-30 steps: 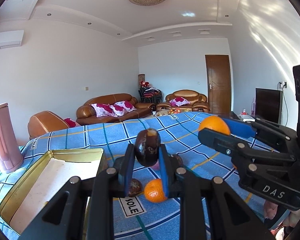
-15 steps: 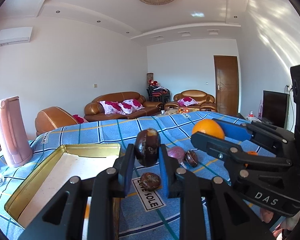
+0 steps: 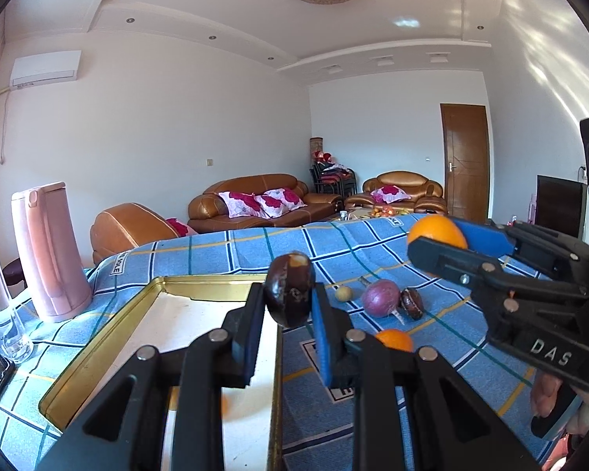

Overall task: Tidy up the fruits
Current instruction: 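Carry the passion fruit over the tray with the left tool while the right tool lowers the orange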

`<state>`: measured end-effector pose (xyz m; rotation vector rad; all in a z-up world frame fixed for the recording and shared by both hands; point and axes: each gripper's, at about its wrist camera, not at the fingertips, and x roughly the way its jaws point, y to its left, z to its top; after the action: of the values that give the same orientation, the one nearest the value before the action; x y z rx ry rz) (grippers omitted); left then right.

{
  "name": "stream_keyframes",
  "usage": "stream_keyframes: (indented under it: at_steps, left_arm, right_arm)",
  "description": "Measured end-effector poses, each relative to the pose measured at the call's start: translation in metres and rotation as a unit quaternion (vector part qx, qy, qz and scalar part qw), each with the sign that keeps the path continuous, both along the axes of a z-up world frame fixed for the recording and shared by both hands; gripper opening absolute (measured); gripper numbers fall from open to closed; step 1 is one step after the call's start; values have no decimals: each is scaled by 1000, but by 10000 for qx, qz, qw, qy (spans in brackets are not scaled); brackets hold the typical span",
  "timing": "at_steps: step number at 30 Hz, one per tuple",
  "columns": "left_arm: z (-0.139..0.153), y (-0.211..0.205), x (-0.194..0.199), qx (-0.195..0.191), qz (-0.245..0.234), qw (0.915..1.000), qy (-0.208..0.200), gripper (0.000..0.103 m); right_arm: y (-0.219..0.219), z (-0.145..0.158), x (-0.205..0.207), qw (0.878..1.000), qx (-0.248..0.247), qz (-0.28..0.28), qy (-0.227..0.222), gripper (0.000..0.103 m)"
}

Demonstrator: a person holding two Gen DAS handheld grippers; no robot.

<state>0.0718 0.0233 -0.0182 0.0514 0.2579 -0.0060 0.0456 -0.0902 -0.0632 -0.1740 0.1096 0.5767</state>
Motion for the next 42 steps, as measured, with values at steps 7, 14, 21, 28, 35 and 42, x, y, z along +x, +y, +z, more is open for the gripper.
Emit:
stream_keyframes:
  at_steps: [7, 14, 21, 28, 35, 42]
  left_arm:
    - [0, 21, -3, -56, 220, 9997, 86, 25]
    - [-3, 45, -5, -99, 458, 9987, 179, 25]
    - [-3, 71, -5, -196, 693, 9970, 289, 25]
    - [-7, 84, -2, -203, 832, 9952, 463, 25]
    - [-14, 95, 4, -204, 940, 9931, 670, 25]
    - [-18, 103, 9, -216, 1000, 9913, 827, 25]
  right_arm:
    - [16, 3, 4, 9999, -56, 133, 49, 39]
    - [47, 2, 2, 9990, -197, 393, 50, 40]
    - [81, -4, -1, 9971, -379, 664, 54, 40]
    - [105, -10, -2, 9947, -548, 864, 74, 40]
    - [115, -18, 3, 9938, -618, 903, 216, 40]
    - [124, -24, 12, 9921, -727, 949, 382, 40]
